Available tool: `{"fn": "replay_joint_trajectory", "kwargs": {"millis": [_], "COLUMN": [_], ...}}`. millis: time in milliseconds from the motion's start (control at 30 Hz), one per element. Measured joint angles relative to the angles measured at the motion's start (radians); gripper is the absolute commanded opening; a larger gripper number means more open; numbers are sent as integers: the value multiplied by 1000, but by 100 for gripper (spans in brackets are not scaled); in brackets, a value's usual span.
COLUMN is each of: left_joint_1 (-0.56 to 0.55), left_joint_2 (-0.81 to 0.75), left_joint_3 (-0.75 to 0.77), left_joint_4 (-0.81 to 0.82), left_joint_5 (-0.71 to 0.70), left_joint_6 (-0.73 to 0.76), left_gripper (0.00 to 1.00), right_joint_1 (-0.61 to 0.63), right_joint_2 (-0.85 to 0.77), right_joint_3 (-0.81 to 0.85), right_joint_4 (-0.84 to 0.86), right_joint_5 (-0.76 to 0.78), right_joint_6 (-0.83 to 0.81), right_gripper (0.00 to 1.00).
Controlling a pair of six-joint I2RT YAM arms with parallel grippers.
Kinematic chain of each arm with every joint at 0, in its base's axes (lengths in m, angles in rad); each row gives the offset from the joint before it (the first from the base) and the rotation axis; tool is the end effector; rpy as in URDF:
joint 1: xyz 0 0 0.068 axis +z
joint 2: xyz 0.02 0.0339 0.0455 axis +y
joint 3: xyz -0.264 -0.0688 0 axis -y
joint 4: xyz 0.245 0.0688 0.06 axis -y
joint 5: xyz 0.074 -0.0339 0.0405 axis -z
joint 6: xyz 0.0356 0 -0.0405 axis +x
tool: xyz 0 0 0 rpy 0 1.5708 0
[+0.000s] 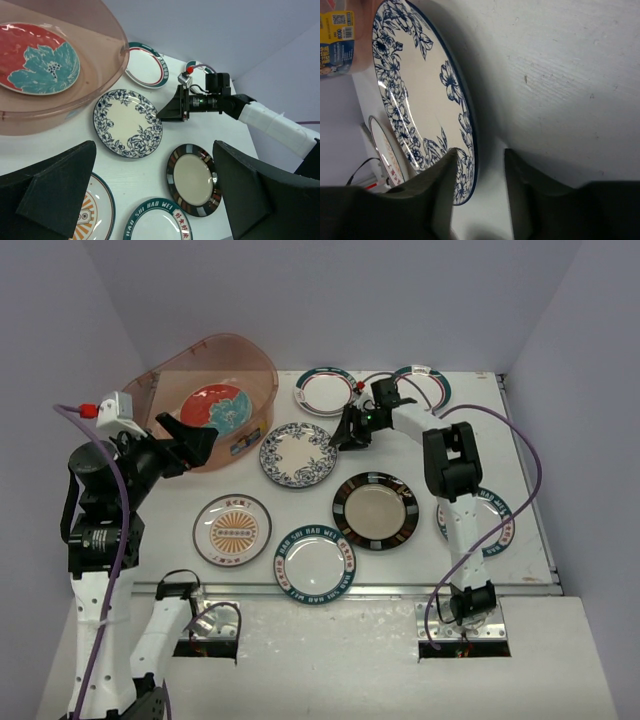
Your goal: Place the plates into the plastic bin on the countertop
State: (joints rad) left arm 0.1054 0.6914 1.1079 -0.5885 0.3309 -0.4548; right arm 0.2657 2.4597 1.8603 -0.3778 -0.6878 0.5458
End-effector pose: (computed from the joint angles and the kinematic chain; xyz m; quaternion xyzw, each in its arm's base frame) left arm 0.1230 0.0014 0.4174 -0.1068 0.7547 -0.2345 0.6034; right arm 0.4938 0.1578 0.1071 0.0280 0.9052 0.4049 0.1257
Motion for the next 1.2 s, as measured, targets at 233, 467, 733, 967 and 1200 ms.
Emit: {"fn": "replay_joint_trajectory", "kwargs": {"millis": [233,467,733,967,1200], "left_joint_1": [-43,-46,-46,-46,-47], "left_joint_2": [-19,-9,48,98,131], "left_joint_3": [-25,-67,-131,-177,-251], "left_joint_4": [-23,-18,2,51,145], "left_joint_5": [-11,30,76,123,187], "left_joint_6": [48,64,65,62,23], "left_gripper": [100,100,100,100,100], "right_joint_1": [-3,-2,-4,-47,-87], "right_joint_2": [56,76,32,-176,-479], "right_joint_3": [0,-19,-121,-351,-533], "right_joint_4": [49,116,191,195,208], "right_joint_5": [-116,-188,-179,-121,-102], "right_joint_6": [72,160,191,195,173], "right_gripper": [31,0,0,0,0]}}
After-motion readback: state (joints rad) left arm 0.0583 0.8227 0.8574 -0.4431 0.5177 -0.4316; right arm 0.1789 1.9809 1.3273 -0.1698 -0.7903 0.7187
